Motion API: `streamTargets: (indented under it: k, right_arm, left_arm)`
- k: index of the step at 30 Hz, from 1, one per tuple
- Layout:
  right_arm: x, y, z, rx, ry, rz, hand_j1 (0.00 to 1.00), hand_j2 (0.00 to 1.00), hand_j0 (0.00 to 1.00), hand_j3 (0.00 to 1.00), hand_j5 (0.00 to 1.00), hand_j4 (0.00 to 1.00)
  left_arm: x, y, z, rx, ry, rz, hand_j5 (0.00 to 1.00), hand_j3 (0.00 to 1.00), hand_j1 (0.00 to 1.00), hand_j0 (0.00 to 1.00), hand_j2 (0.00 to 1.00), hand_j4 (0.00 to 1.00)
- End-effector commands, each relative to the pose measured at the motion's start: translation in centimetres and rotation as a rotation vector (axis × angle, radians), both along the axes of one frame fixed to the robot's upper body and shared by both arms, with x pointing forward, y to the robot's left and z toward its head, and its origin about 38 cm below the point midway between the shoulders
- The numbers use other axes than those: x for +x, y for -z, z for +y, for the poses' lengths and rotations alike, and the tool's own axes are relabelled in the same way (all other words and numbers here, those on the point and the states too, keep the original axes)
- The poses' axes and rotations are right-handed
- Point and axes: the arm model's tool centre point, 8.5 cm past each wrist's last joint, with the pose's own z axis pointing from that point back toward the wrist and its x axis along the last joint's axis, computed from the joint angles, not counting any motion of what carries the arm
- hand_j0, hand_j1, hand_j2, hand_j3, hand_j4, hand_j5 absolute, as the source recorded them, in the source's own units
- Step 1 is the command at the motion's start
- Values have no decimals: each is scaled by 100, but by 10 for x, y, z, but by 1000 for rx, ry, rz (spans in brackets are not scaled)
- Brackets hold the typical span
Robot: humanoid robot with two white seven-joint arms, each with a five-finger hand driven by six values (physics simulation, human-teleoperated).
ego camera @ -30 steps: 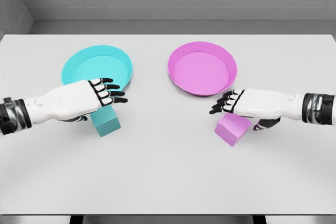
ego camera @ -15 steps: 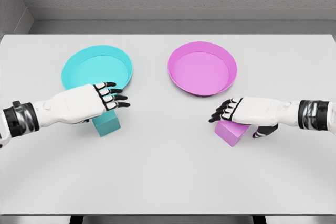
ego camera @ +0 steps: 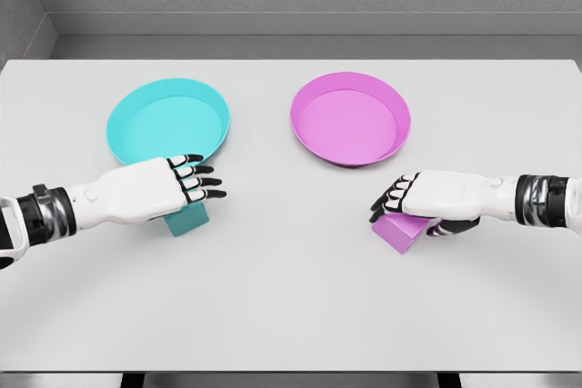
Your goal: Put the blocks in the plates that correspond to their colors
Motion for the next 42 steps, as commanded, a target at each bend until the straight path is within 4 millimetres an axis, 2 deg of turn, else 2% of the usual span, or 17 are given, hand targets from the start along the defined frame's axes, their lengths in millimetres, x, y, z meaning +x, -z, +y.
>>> streamTargets:
  k: [1,2,5,9,18,23,28,32,35,39,42]
  right_arm:
    - [0,0,0,-3,-1,2,73,73,73,73,73,73]
    - [0,0,0,-3,-1,2,71,71,71,71,71,71]
    - [0,0,0,-3,-3,1,67,67,67,67,67,67]
    - [-1,1,0,-4,-4,3,63,63,63,63,63,63]
    - [-2,1,0,-26,-10,13,63,63,63,63,63,63]
    - [0,-6,0,-23,-11,-4,58,58,58,58,58,58]
    - [2,-10,0,-17,-13,-13,58,58,58,58,58,58]
    - [8,-22,1,-9,-10,-45,58,58,58,58,58,58]
    - [9,-25,1,-6,-10,-54,58,58,58,58,58,58]
    - [13,-38,1,4,-7,-90,57,57,57,57,57,57]
    - [14,-41,0,4,-5,-95,57,57,57,57,57,57]
  left_arm:
    - [0,1,-1,-3,1,3,100,100,100,100,100,100]
    - [-1,1,-1,-1,1,4,100,100,100,100,100,100]
    - [-1,1,0,0,1,3,90,90,90,90,90,90]
    - [-1,3,-1,20,3,-3,89,89,89,89,89,89]
    - [0,5,1,47,1,-15,67,67,67,67,67,67]
    - [0,4,1,48,0,-15,58,58,58,58,58,58]
    - [0,5,1,47,1,-15,50,50,50,50,50,50]
    - [0,4,1,46,0,-16,44,44,44,44,44,44]
    - [0,4,1,45,0,-17,40,40,40,40,40,40]
    - [1,2,0,37,2,-19,40,40,40,40,40,40]
    - [2,0,0,31,2,-24,40,40,40,40,40,40]
